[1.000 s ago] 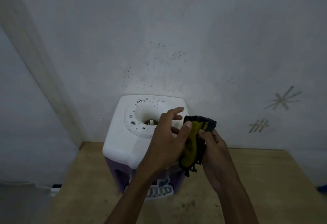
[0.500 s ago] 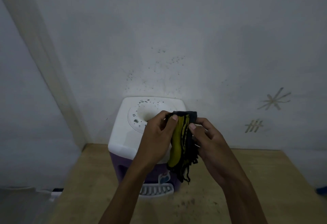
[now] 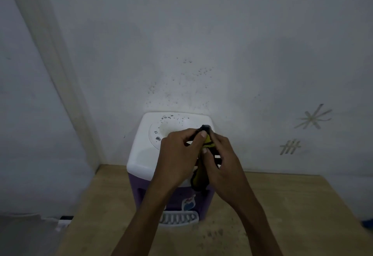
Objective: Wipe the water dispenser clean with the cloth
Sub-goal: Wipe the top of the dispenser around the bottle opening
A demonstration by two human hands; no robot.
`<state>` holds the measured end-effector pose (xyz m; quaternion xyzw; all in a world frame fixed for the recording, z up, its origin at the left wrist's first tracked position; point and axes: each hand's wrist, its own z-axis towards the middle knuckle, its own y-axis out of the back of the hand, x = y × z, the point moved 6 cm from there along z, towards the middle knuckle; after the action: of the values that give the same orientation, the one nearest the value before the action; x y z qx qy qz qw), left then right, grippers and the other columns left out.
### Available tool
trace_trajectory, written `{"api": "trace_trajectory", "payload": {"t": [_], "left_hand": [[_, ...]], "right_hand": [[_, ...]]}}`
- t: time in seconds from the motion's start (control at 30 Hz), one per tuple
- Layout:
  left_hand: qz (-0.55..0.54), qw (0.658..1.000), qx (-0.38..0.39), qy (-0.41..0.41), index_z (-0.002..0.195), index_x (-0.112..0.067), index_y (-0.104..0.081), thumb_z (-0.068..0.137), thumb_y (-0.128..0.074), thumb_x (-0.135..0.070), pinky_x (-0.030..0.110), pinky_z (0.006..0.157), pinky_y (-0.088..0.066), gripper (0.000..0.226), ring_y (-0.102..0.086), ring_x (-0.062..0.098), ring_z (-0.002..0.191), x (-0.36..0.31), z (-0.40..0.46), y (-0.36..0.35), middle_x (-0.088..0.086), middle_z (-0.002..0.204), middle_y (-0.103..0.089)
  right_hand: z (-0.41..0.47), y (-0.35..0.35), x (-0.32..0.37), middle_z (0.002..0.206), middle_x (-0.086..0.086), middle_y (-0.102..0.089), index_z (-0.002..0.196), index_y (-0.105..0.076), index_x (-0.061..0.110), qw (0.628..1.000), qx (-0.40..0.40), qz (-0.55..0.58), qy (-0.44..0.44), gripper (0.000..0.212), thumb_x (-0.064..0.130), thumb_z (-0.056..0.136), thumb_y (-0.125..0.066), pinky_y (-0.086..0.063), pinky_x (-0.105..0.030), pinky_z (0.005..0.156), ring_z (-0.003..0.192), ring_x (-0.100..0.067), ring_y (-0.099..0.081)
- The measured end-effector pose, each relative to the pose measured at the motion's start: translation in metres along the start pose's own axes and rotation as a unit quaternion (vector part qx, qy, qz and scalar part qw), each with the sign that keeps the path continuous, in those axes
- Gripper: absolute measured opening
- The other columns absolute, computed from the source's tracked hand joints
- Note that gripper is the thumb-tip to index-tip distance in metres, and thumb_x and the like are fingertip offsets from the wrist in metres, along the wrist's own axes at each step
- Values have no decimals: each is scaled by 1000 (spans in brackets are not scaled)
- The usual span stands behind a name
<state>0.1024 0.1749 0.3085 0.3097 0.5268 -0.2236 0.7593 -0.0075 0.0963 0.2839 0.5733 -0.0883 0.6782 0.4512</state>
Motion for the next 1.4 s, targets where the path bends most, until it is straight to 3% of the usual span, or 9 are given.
{"api": "trace_trajectory", "payload": {"t": [0.13, 0.23, 0.43, 0.67, 0.9, 1.13, 1.2, 1.27, 1.4], "left_hand": [[-91, 979, 127, 129, 102, -14, -78, 106, -46, -48, 40, 92, -61, 47, -75, 14, 97, 7, -6, -10, 1, 97, -79], [-137, 962, 171, 161, 116, -6, -73, 106, -45, -48, 32, 98, -58, 52, -75, 8, 99, 0, -11, -13, 4, 110, -78], [-36, 991, 96, 87, 138, -33, -61, 97, -67, -42, 23, 84, -61, 42, -74, 5, 92, 1, -9, -9, -9, 113, -73], [3, 998, 40, 41, 131, -45, -60, 93, -73, -39, 10, 73, -53, 41, -63, -3, 102, 9, -12, -12, -23, 115, -66], [-75, 993, 63, 70, 110, -31, -75, 100, -66, -29, 29, 87, -59, 14, -72, 6, 98, 18, -17, -17, -13, 100, -78], [-69, 988, 32, 133, 97, -32, -73, 108, -48, -26, 29, 83, -54, 27, -70, 4, 89, 21, -18, -18, -13, 91, -76], [5, 994, 19, 106, 111, -29, -69, 108, -47, -30, 40, 104, -43, 22, -58, 2, 119, 20, -17, -17, -21, 118, -70], [172, 984, 1, 49, 128, -24, -62, 107, -41, -40, 44, 122, -11, 33, -17, 6, 148, 17, -17, -14, -15, 160, -35], [271, 959, -66, -56, 142, -36, -53, 104, -40, -38, 38, 112, -21, 40, -24, 11, 122, -9, -18, -9, -6, 144, -28]], "right_hand": [[-1, -9, -14, 141, 11, -60, 146, -52, 34, 991, 79, 71, -82, 51, 57, 103, -37, -49, -30, 106, 127, -4, -59], [0, -6, -24, 109, 0, -77, 120, -68, 30, 957, 19, 198, -211, 34, 35, 112, -35, -59, -31, 85, 94, -8, -75], [0, 2, -36, 110, -6, -78, 122, -68, 30, 929, -66, 281, -233, 30, 28, 112, -39, -61, -50, 88, 103, -28, -75], [-1, 4, -31, 116, -15, -76, 125, -70, 10, 894, -27, 374, -246, 37, 25, 110, -40, -62, -45, 86, 108, -32, -73], [6, 17, -23, 104, -22, -71, 104, -67, 4, 947, -51, 257, -186, 22, 20, 107, -53, -61, -39, 72, 88, -27, -69], [2, 18, -28, 95, -7, -73, 106, -67, 10, 965, -44, 217, -143, 12, 20, 101, -63, -58, -29, 74, 84, -18, -68], [-1, 14, -24, 103, -1, -74, 111, -70, 15, 971, -4, 206, -119, 18, 26, 102, -59, -58, -29, 83, 98, -17, -71], [-5, 12, -21, 109, 6, -74, 116, -68, 23, 980, -7, 169, -102, 26, 40, 99, -60, -59, -30, 87, 104, -13, -71], [-18, 23, -5, 106, 6, -68, 110, -61, 26, 976, -209, 58, -7, 24, 45, 97, -57, -60, -40, 82, 98, -14, -68]]}}
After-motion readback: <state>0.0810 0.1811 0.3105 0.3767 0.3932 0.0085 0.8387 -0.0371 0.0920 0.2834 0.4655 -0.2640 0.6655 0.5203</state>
